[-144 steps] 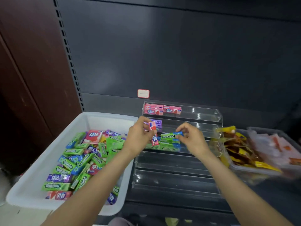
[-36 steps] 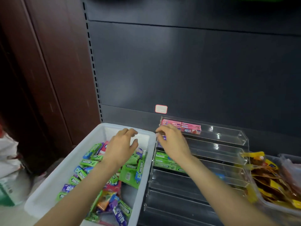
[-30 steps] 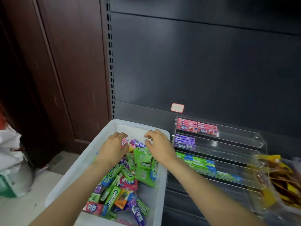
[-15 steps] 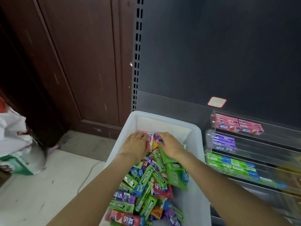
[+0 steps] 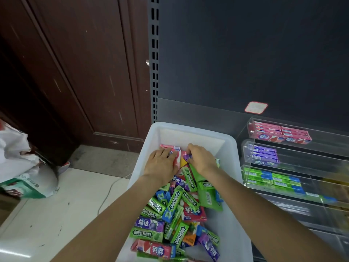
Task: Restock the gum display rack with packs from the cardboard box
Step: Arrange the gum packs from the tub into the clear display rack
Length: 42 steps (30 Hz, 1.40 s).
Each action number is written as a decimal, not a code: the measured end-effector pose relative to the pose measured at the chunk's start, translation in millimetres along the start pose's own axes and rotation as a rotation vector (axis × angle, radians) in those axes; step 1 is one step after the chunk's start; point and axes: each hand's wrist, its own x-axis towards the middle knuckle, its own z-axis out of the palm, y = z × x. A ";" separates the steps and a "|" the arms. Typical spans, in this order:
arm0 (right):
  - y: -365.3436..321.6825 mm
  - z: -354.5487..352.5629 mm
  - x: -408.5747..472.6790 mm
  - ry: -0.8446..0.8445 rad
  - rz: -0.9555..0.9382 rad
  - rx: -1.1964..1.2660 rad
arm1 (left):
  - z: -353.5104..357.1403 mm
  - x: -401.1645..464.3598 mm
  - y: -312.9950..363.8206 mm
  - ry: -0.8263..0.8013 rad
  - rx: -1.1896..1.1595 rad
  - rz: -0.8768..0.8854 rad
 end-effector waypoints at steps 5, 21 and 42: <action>3.6 -10.9 -5.6 -0.033 -0.099 -0.096 | -4.0 1.2 1.7 0.001 -0.043 -0.006; 10.4 -24.3 -14.2 0.068 0.002 0.230 | -8.9 1.0 0.1 -0.004 -0.151 0.013; 12.2 -56.8 -77.8 0.357 0.280 0.731 | -25.0 -13.5 26.3 0.054 -0.930 -0.017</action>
